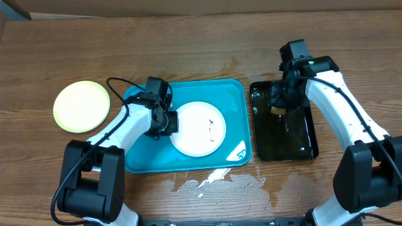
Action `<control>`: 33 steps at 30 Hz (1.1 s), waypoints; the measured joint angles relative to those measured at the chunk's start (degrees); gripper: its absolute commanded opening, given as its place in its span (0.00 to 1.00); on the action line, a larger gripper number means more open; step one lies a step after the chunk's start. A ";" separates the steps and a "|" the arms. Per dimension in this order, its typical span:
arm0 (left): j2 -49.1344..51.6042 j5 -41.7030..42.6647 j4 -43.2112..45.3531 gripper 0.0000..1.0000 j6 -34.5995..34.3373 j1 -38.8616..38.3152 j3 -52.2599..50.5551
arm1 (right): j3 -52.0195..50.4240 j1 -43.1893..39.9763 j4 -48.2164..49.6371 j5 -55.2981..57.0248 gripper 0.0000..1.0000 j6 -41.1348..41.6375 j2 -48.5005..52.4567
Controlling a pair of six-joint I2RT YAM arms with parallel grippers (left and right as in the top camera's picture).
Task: Clean dirty plates on tray and stack at the side
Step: 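Wet the sponge in the black tray water with the right gripper, then carry the wet sponge over the white plate with the right gripper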
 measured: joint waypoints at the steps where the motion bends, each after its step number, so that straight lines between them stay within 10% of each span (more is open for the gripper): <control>1: 0.00 0.00 0.00 0.04 0.02 0.00 0.00 | 0.00 0.00 -0.07 0.02 0.04 0.00 0.00; 11: 0.00 0.20 -0.09 0.31 -0.02 -0.02 -0.02 | 0.00 0.00 -0.59 -2.64 0.04 0.02 0.00; 16: 0.00 1.33 0.39 0.05 -0.50 -0.02 -0.02 | 0.00 0.13 -0.24 -14.43 0.04 0.02 0.00; 24: 0.00 2.51 2.21 0.04 -0.20 0.00 -0.02 | 0.00 6.99 3.85 -26.84 0.04 0.07 0.00; 33: 0.00 2.80 3.17 0.04 -0.42 -0.02 -0.07 | 0.00 21.46 5.66 -14.38 0.04 10.12 0.00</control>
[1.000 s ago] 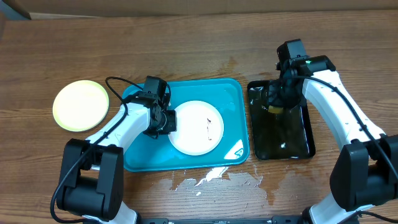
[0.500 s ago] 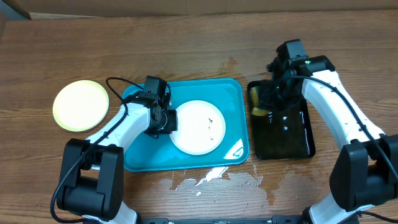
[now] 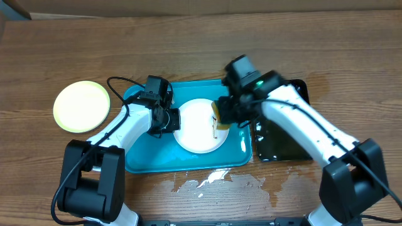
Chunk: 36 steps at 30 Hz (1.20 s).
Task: Clean dirty plates on tray and stack at the side
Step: 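Carry the wet sponge over the white plate with the right gripper, then scrub the white plate with the sponge while the left gripper holds it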
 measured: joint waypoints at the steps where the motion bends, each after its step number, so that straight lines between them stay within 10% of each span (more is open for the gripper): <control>1: 0.00 0.00 0.00 0.04 0.00 0.00 0.00 | 0.00 1.22 0.22 1.73 0.04 1.44 0.00; 32: 0.02 0.00 0.17 0.04 -6.23 0.00 -0.22 | -8.13 13.03 12.76 22.80 0.04 39.67 3.96; 33: 0.00 0.00 0.15 0.04 -6.23 0.00 -0.22 | -8.72 13.03 13.18 22.80 0.06 39.85 3.96; 36: 0.00 0.00 0.15 0.04 -6.23 0.00 -0.22 | -9.73 13.03 13.46 22.77 0.59 40.00 3.98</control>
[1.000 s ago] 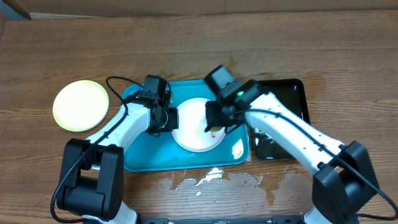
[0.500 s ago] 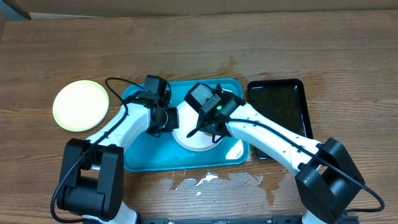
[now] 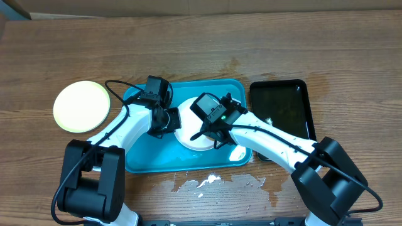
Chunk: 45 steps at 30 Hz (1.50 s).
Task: Clean dirty plates on tray and stack at the side
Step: 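Scrub the white plate with the sponge while the left gripper holds it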
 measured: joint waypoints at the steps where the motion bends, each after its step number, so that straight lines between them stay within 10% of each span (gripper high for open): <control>1: 0.00 0.00 0.02 0.04 0.00 0.00 -0.02 | -0.02 0.00 0.09 0.04 0.64 -0.70 0.00; 12: 0.00 0.00 -0.17 0.04 0.00 0.00 -0.04 | 8.79 0.00 -6.82 1.09 0.61 -14.16 0.04; 25: 0.00 0.00 -0.20 0.04 -0.02 0.00 -0.04 | 6.78 0.11 -5.88 -1.51 0.55 -10.82 6.75; 31: 0.00 0.11 -0.22 0.04 0.00 -0.17 -0.04 | 6.60 0.39 -5.99 -2.47 0.04 -10.34 8.66; 37: 0.00 -0.92 -0.59 0.04 0.00 -0.35 -0.04 | 6.60 0.39 -5.75 -2.86 0.04 -9.79 8.66; 40: 0.00 -1.16 -0.72 0.04 0.00 -0.35 -0.04 | 6.60 0.37 -4.81 -2.89 0.28 -9.73 8.66; 45: 0.00 -1.31 -0.90 0.04 0.02 -0.35 -0.04 | 6.86 -0.37 -5.11 -3.08 0.30 -9.77 8.66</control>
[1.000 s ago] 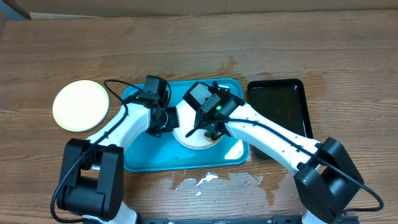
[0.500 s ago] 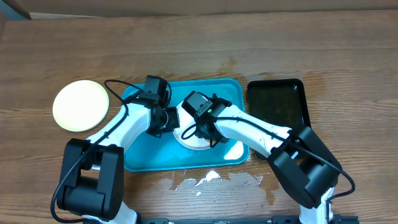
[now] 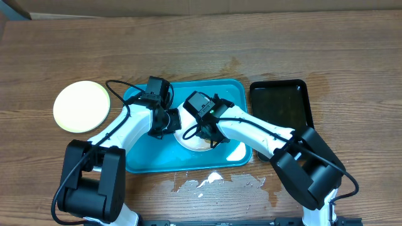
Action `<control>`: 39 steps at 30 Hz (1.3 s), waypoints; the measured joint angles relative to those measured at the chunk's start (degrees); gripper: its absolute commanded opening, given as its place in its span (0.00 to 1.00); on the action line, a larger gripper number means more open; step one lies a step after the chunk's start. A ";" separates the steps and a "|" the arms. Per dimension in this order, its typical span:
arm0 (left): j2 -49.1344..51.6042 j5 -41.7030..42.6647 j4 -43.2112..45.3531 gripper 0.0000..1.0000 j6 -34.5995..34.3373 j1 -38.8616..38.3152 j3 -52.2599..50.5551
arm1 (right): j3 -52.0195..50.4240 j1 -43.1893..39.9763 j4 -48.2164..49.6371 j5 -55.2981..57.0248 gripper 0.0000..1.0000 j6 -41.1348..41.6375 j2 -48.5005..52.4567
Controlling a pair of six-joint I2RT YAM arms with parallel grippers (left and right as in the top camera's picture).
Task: Clean dirty plates on tray and stack at the side
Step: 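Scrub the white plate with the sponge while the left gripper holds it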
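A white plate [image 3: 187, 139] lies on the teal tray [image 3: 141, 157], mostly covered by my right arm. My left gripper [image 3: 171, 119] is at the plate's left rim and looks shut on it. My right gripper [image 3: 202, 130] points down onto the middle of the plate. Its fingers and anything they hold are hidden beneath its own wrist. No sponge shows in this view.
A pale yellow-green plate [image 3: 81, 105] sits on the table left of the tray. A black tray [image 3: 282, 103] holding dark liquid stands to the right. A patch of spilled water [image 3: 210, 180] lies on the wood in front of the teal tray.
My right gripper has shifted slightly left and back over the white plate. The left gripper, the plate and both trays are where they were.
My right gripper first held a yellow sponge in the black tray while the left held the white plate's rim. It then carried the sponge to the plate's right side. After that it was down on the plate's middle, and now sits slightly further left.
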 measured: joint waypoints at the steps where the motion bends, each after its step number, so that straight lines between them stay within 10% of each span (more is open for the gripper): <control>1: 0.00 0.00 -0.02 0.04 0.00 0.00 0.00 | 0.24 -0.22 -0.70 0.00 0.31 -0.07 0.04; 16: 0.00 -0.04 -0.20 0.04 0.04 0.00 0.00 | 9.40 -1.75 -12.59 -0.35 0.37 -2.82 0.55; 26: 0.00 -0.28 -0.42 0.04 0.04 0.00 0.00 | 3.13 0.09 -5.60 -4.33 0.04 -1.14 0.55; 39: 0.00 -0.66 -0.39 0.04 1.90 0.00 0.00 | 0.94 -0.44 -2.49 -4.33 0.04 2.36 0.20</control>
